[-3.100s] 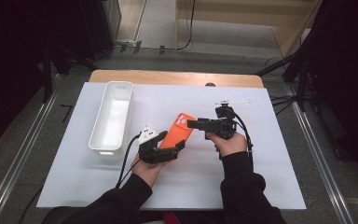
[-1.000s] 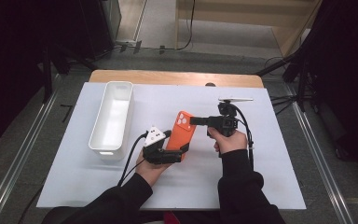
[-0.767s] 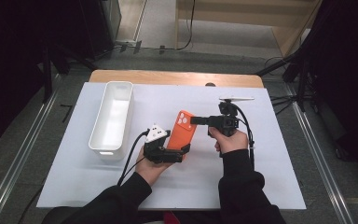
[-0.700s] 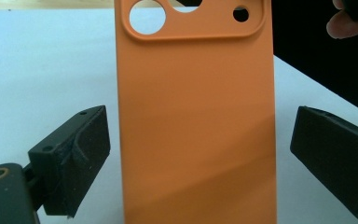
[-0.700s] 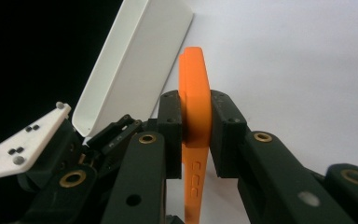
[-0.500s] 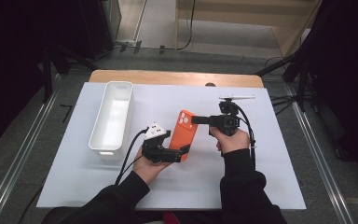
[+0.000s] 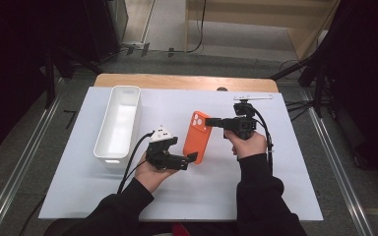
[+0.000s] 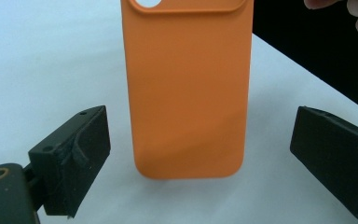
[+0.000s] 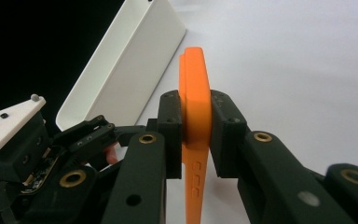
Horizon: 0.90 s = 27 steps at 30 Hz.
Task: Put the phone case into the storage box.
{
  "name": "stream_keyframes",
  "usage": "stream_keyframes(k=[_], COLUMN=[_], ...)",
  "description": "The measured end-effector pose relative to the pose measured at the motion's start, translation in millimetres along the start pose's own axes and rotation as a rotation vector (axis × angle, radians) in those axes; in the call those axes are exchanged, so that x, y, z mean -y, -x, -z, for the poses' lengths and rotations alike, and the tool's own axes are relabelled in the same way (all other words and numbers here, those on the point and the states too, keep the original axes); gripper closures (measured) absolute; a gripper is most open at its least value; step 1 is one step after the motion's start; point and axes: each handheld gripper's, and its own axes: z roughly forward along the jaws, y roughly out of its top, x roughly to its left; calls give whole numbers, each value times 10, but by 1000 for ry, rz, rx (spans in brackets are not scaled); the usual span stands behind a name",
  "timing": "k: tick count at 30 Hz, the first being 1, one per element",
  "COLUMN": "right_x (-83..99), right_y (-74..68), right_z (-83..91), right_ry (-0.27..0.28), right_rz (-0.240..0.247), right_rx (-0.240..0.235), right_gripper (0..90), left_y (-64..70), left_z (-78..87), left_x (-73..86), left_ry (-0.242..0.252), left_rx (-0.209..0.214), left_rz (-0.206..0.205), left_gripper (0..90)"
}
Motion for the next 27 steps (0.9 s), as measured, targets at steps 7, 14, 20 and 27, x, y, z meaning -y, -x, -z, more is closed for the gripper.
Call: stream_keyframes(k=[7, 14, 20, 27], right_x=[-43, -29, 14, 69], right_y=[3, -65, -145, -185], right_z=[16, 2, 1, 34], right_ry=[17, 38, 68, 101], right_rz=[45, 128, 189, 229], right_rx=[24, 71, 100, 122], right_gripper=[747, 747, 747, 747], left_y=[-22, -51, -72, -113], left_z=[28, 34, 57, 71], left_x=[-23, -30, -36, -50], left_ry=[-16, -19, -6, -12], left_rx=[1, -1, -10, 2], left_rz=[-9, -18, -30, -25], left_gripper=[50, 51, 51, 52])
